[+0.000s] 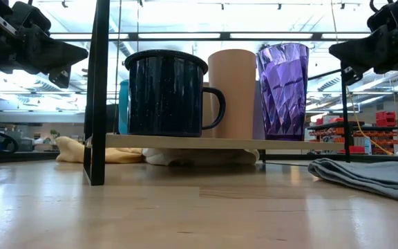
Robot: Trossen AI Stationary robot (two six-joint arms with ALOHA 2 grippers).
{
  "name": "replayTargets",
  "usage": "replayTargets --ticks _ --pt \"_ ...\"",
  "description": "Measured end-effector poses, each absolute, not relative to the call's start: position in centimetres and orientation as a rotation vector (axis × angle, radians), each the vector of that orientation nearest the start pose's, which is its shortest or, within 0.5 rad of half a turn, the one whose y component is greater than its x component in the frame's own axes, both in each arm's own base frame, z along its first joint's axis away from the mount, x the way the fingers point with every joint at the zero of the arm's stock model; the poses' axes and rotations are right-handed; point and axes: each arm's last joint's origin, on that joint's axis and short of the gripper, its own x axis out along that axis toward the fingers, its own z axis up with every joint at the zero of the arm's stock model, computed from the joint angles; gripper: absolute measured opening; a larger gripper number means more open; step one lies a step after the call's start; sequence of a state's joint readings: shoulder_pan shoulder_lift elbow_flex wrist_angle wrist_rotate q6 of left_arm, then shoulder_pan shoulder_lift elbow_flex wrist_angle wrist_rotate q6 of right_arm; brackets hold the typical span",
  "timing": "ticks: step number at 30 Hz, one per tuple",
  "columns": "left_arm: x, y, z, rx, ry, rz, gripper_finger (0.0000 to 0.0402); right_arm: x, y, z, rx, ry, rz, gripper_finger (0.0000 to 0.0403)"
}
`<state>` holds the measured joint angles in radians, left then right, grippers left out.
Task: Stack small to large cups/mugs on shelf
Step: Return to Home Position
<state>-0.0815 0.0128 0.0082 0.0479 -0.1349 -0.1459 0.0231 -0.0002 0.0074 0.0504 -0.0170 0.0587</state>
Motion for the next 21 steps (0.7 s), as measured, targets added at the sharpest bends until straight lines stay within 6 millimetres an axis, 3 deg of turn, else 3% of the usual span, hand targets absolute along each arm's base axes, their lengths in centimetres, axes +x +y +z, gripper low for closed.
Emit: replayTargets --ticks 12,21 --pt "9.76 -0.41 16.99 -0.151 -0.047 0.050 0.0036 9.71 0.26 16.87 0.050 -0.032 0.039 0.0000" --pt "9.77 -0.41 16.98 -0.151 -0.046 0.050 0.0023 9.71 0.22 16.94 0.050 -0.040 0.025 0.0011"
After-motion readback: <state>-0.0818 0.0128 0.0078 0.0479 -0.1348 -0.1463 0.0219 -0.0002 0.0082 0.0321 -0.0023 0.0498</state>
